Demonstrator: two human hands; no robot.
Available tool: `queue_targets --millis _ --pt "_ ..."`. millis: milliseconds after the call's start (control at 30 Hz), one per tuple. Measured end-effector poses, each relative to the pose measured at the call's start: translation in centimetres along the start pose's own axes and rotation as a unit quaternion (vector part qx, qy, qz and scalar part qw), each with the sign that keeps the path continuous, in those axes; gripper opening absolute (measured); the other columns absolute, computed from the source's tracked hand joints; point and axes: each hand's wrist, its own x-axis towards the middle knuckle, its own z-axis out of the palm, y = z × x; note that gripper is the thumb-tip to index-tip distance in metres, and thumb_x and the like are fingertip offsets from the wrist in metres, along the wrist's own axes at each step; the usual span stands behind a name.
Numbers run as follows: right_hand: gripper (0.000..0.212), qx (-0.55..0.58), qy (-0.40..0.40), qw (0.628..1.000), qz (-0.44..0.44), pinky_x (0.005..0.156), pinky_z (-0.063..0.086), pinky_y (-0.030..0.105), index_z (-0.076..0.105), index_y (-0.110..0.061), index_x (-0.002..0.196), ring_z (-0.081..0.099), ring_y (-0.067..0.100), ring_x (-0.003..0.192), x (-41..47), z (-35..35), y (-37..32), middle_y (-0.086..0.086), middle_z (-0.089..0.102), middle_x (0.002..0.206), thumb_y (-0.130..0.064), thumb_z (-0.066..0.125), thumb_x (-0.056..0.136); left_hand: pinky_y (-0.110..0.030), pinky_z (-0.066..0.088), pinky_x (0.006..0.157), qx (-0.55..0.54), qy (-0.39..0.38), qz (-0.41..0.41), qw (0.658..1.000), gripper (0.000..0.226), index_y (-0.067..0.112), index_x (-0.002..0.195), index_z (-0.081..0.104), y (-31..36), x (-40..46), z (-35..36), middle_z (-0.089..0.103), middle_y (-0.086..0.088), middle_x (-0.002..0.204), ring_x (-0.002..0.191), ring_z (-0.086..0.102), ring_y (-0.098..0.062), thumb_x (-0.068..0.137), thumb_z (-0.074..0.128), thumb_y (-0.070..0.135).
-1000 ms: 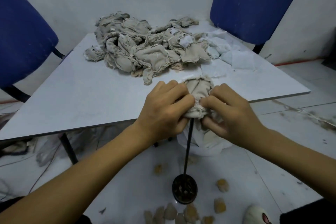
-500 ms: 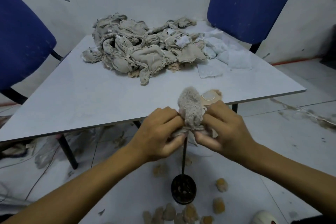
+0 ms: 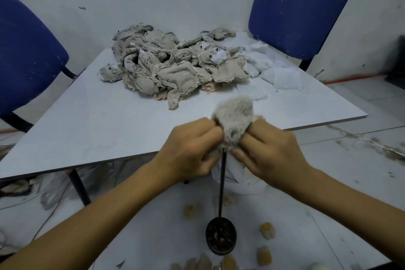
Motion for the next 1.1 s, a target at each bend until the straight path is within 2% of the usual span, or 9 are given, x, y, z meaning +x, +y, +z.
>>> queue_targets --millis 133,267,367,467,567,733,867,967,1100 --pt "0.035 0.039 -0.115 0.992 0.029 0.05 0.049 0.04 0.07 -0.007 0.087 0.059 0.026 0.071 -4.0 2.6 -0.7 0.006 0.063 0.082 -0.033 0.052 0.102 -0.033 0.04 0.048 -0.043 -0.101 -0.056 0.992 0.007 0.001 0.075 0.061 0.9 -4.0 3.1 0.055 -0.011 0.07 0.059 0.049 -0.028 0.08 0.058 0.006" --pt "0.031 0.096 -0.117 0.988 0.024 0.071 0.036 0.021 0.064 -0.006 0.089 0.046 0.022 0.077 -4.7 4.1 -0.6 0.006 0.057 0.083 -0.034 0.056 0.099 -0.032 0.038 0.05 -0.088 -0.169 -0.092 0.977 0.012 0.004 0.08 0.055 0.7 -5.7 3.4 0.051 -0.008 0.073 0.062 0.045 -0.021 0.083 0.059 0.016" --pt "0.031 0.092 -0.149 0.984 -0.02 0.073 0.038 0.025 0.063 -0.004 0.097 0.047 0.024 0.081 -5.0 3.4 -0.2 0.009 0.057 0.09 -0.034 0.064 0.094 -0.035 0.041 0.052 -0.085 -0.206 -0.069 0.972 0.014 0.005 0.085 0.056 0.3 -5.7 2.4 0.053 -0.007 0.078 0.065 0.046 -0.021 0.084 0.066 0.014" --pt "0.02 0.082 -0.165 0.981 -0.063 0.071 0.051 0.037 0.068 -0.001 0.097 0.058 0.03 0.084 -4.4 2.0 0.5 0.012 0.063 0.093 -0.02 0.065 0.091 -0.028 0.043 0.059 -0.059 -0.201 -0.022 0.978 0.013 0.005 0.094 0.065 -0.5 -4.6 0.5 0.061 -0.006 0.083 0.072 0.054 -0.021 0.089 0.067 0.017" --pt "0.021 0.1 -0.12 0.986 -0.063 0.069 0.052 0.034 0.071 -0.001 0.089 0.063 0.029 0.08 -2.3 0.3 0.5 0.011 0.067 0.087 -0.019 0.061 0.094 -0.022 0.042 0.062 -0.103 -0.141 -0.027 0.984 0.014 0.005 0.09 0.065 -0.5 -2.7 -1.7 0.061 -0.004 0.081 0.071 0.054 -0.017 0.087 0.072 0.017" --pt "0.024 0.149 -0.044 0.987 0.039 0.066 0.039 0.025 0.064 -0.002 0.081 0.052 0.023 0.075 3.3 -2.4 1.5 0.01 0.057 0.084 -0.024 0.064 0.089 -0.025 0.051 0.069 -0.221 -0.051 -0.109 0.968 0.018 0.008 0.092 0.062 -1.2 1.9 -4.0 0.06 0.005 0.089 0.078 0.057 -0.011 0.084 0.072 0.021" --pt "0.025 0.227 -0.011 0.959 0.169 0.069 0.048 0.022 0.062 -0.004 0.079 0.052 0.017 0.08 6.6 -2.7 2.3 0.005 0.055 0.089 -0.028 0.068 0.084 -0.025 0.045 0.068 -0.391 -0.044 -0.222 0.892 0.012 0.017 0.089 0.058 -2.1 4.6 -4.2 0.058 0.01 0.085 0.08 0.057 -0.009 0.081 0.066 0.021" --pt "0.019 0.265 0.006 0.919 0.291 0.066 0.05 0.035 0.061 -0.002 0.074 0.054 0.018 0.074 8.2 -1.6 2.9 0.006 0.057 0.078 -0.014 0.073 0.082 -0.025 0.043 0.063 -0.493 -0.019 -0.266 0.828 0.012 0.011 0.088 0.059 -2.6 5.8 -3.3 0.059 0.002 0.078 0.071 0.055 -0.013 0.079 0.064 0.018" --pt "0.028 0.25 0.024 0.889 0.382 0.053 0.033 0.033 0.049 -0.005 0.059 0.037 0.009 0.056 9.2 0.5 3.1 0.0 0.045 0.056 -0.013 0.069 0.077 -0.018 0.047 0.062 -0.489 -0.015 -0.288 0.823 0.008 0.011 0.088 0.061 -3.2 6.2 -2.2 0.063 0.008 0.076 0.072 0.06 -0.008 0.081 0.066 0.012"
